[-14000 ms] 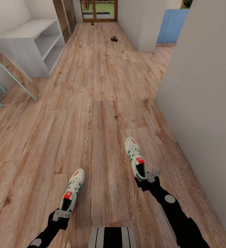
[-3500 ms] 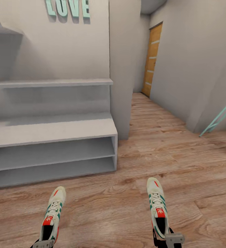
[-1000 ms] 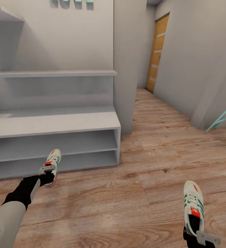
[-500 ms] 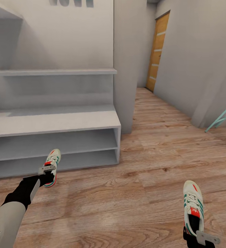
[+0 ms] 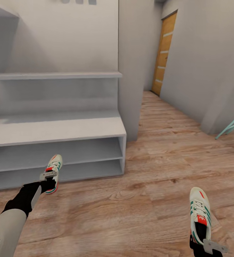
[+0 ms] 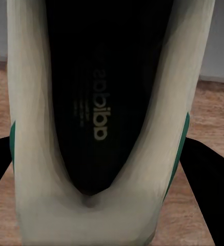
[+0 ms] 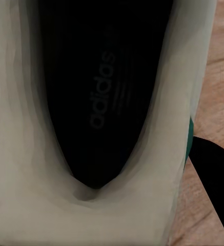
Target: Pick up the two gym shoes and the two sandals from the corridor floor and place them onto the hallstand (shoe rack) in the corridor, making sure they are on the rack and not on the floor. Arrange them so the two gym shoes are next to each other and the two sandals are next to each other.
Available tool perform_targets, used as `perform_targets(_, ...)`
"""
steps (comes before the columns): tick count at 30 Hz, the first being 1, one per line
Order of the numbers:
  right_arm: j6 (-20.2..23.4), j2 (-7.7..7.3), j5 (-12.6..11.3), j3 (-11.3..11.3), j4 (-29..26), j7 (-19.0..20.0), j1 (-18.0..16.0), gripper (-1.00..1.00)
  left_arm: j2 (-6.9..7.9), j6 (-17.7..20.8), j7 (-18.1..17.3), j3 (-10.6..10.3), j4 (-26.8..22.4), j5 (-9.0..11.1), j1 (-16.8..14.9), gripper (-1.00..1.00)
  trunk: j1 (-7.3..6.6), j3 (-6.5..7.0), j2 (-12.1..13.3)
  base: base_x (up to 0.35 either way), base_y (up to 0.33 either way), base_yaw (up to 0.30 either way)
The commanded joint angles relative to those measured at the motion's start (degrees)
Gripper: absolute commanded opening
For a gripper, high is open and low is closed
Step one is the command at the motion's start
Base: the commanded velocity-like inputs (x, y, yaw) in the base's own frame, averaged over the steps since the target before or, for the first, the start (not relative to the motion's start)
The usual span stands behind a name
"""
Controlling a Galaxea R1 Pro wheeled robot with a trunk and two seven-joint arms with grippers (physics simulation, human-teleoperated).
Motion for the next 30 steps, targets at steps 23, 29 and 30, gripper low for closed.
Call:
perform_targets(23, -0.2, 0.00, 0.1, -0.1, 0.1, -0.1, 0.0, -1.00, -0.05, 0.1, 0.2, 0.4, -0.3, -0.5, 0.1, -1.00, 0.02, -0.05, 0.0, 0.271, 0.089, 0.000)
perform_targets(29, -0.2, 0.00, 0.1, -0.1, 0.1, -0.1, 0.0, -1.00, -0.05, 0.1, 0.2, 0.4, -0.4, -0.5, 0.1, -1.00, 0.02, -0.05, 0.0, 0.086, -0.005, 0.000)
perform_targets(30, -0.2, 0.00, 0.1, -0.1, 0.1, -0.1, 0.0, -1.00, -0.05, 0.1, 0.2, 0.4, -0.4, -0.5, 0.1, -1.00, 0.02, -0.05, 0.0, 0.252, -0.001, 0.000)
